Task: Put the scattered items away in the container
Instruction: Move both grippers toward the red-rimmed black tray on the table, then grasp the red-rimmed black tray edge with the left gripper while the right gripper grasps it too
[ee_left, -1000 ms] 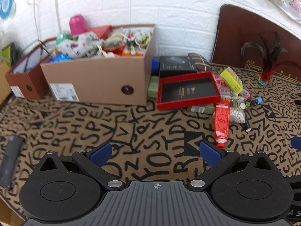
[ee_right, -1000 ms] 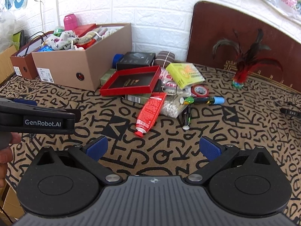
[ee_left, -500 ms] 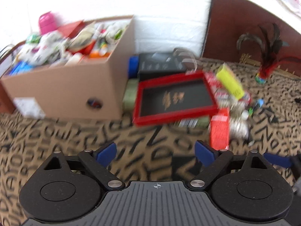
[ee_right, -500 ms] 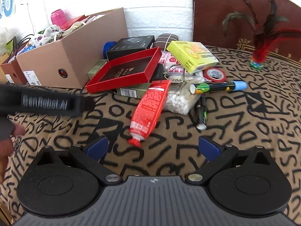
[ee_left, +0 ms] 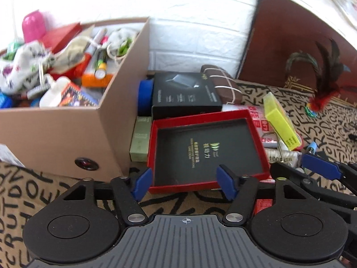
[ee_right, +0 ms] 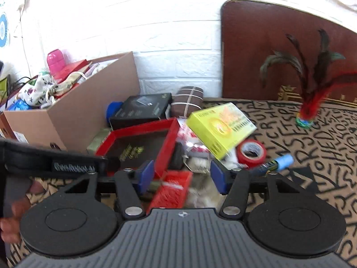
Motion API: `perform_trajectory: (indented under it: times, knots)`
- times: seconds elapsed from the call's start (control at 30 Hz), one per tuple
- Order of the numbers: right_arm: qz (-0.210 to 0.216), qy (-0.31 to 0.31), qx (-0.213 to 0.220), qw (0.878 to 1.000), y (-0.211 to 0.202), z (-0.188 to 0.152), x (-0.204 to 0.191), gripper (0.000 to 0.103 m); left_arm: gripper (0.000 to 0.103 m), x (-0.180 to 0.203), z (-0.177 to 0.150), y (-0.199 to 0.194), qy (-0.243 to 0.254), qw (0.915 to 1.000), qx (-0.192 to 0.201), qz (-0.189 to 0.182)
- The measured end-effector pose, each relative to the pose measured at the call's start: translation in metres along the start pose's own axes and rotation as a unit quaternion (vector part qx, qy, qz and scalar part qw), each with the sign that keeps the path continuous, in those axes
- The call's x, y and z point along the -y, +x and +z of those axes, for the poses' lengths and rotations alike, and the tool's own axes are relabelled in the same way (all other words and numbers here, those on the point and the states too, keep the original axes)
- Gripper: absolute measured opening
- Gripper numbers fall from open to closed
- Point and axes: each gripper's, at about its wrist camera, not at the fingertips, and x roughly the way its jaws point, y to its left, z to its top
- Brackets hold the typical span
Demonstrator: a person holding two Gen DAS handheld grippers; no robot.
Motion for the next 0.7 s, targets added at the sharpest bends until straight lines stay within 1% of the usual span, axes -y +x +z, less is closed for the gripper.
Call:
perform_trajectory:
  times: [0.03,0.1,0.13,0.17,0.2,0.23,0.27,0.3,0.33,0.37,0.5,0.53,0.7]
  knots:
    - [0.007,-0.003,0.003,1.0,0.003,0.003,-0.002,0.057,0.073,-0.001,-0.001,0.001,0.002,1.0,0.002,0.003]
    - [0.008,-0.01,-0.001,1.0,0.01,0.007,-0.004,0.056,0.066,-0.002,-0.002,0.007,0.01,0.9999,-0.004,0.006]
    - [0.008,-0.013,-0.006,1.0,0.016,0.008,-0.005,0.053,0.058,-0.003,-0.003,0.011,0.009,0.9999,-0.012,0.004]
    - [0.01,-0.014,-0.014,1.0,0.021,0.008,-0.006,0.045,0.049,-0.005,-0.003,0.016,0.004,0.9998,-0.022,-0.002]
    - [0.01,-0.013,-0.026,1.0,0.028,0.008,-0.007,0.036,0.046,-0.008,-0.004,0.019,-0.003,0.9996,-0.024,-0.011]
    - [0.011,-0.013,-0.036,0.999,0.033,0.006,-0.009,0.031,0.032,-0.012,-0.005,0.021,-0.014,0.9994,-0.023,-0.02]
    - [0.011,-0.015,-0.05,0.999,0.04,0.003,-0.01,0.018,0.025,-0.014,-0.006,0.021,-0.02,0.9992,-0.026,-0.023]
    - [0.016,-0.016,-0.053,0.998,0.041,0.0,-0.012,0.017,0.019,-0.014,-0.006,0.021,-0.015,0.9994,-0.025,-0.02]
    - [0.012,-0.021,-0.047,0.999,0.039,-0.002,-0.015,0.017,0.004,-0.014,-0.007,0.019,-0.009,0.9995,-0.025,-0.019]
    - [0.011,-0.027,-0.049,0.998,0.036,-0.004,-0.017,0.017,0.0,-0.014,-0.009,0.018,-0.008,0.9993,-0.028,-0.025]
    - [0.016,-0.032,-0.061,0.997,0.023,-0.011,-0.022,0.017,0.0,-0.013,-0.022,0.002,-0.005,0.9981,-0.039,-0.048]
    - [0.02,-0.033,-0.06,0.997,0.019,-0.014,-0.023,0.017,0.0,-0.012,-0.029,-0.004,-0.004,0.9978,-0.04,-0.052]
    - [0.048,-0.03,-0.091,0.994,-0.01,-0.041,-0.028,0.016,0.0,-0.012,-0.064,-0.034,0.011,0.9963,-0.056,-0.064]
